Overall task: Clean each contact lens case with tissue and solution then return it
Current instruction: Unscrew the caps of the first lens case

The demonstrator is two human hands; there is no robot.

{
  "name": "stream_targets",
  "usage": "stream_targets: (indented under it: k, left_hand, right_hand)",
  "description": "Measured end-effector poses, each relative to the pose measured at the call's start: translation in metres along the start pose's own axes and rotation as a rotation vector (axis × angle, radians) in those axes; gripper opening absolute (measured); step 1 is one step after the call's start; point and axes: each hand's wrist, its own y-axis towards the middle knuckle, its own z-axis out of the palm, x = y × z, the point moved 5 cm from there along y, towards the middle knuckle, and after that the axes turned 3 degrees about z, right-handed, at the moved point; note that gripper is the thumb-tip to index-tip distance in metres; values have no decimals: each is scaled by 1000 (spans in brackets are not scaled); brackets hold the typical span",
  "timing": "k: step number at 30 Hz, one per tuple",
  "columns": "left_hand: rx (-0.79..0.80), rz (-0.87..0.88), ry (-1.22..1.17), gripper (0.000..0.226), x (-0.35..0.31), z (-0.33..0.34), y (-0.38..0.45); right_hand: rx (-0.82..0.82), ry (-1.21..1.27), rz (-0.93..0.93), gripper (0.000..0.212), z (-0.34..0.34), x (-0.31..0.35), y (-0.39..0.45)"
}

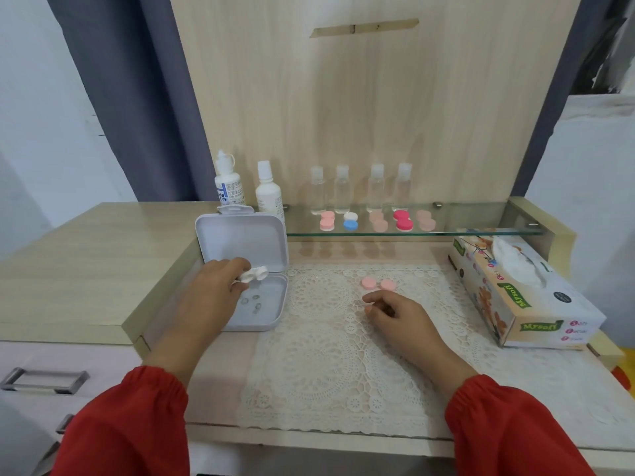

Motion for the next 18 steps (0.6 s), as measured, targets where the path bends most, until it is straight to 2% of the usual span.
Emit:
stream_targets:
  k: [4, 7, 11, 15, 18]
  left_hand:
    - [-16, -97, -31, 15, 4, 7, 0]
    - [-96, -292, -201, 13, 2, 9, -3]
    - [-175, -338, -494, 8, -42, 16, 0]
    - [-21, -280, -632, 4, -91, 51, 6]
    - [119, -252, -530, 13, -111, 87, 6]
  right_hand:
    - [5, 23, 7, 15, 0, 0, -1]
    - [1, 47, 21, 15, -1, 0, -1]
    - [-21, 158, 56, 15, -3, 0, -1]
    - [-122, 344, 83, 16, -10, -1, -3]
    - [-194, 448, 110, 15, -14, -3, -3]
